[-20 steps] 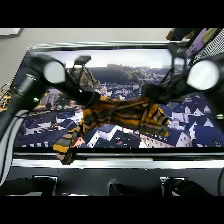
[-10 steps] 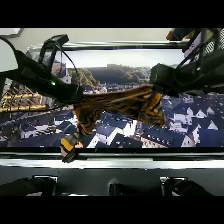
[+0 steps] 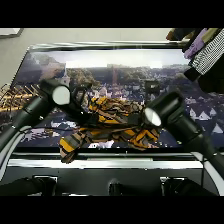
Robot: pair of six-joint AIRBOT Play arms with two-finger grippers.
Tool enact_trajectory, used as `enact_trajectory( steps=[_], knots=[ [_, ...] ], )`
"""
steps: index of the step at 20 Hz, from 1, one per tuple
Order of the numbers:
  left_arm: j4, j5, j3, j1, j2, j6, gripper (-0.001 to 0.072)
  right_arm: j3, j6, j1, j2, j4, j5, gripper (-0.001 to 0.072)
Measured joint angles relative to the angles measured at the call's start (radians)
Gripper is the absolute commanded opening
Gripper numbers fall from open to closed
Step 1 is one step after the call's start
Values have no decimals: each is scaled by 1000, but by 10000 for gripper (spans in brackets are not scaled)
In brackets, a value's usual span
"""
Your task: Fold the clothes and pants, and hang the long-sleeved shirts on hangers.
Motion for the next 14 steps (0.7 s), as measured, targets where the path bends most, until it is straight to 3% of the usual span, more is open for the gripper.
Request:
enact_trajectory(
  steps=[2,7,11,14],
  knots=[
    [-21,83,-65,-1,0,0,386,-61,55,10,-1,-13,-77,20],
    [-68,173,-124,105,29,64,402,-113,105,18,-6,-6,-169,20],
    [-76,176,-193,389,152,163,402,-122,101,19,-6,18,-179,20],
    [-66,163,-248,671,248,309,402,-124,85,19,-6,27,-171,20]
  ],
)
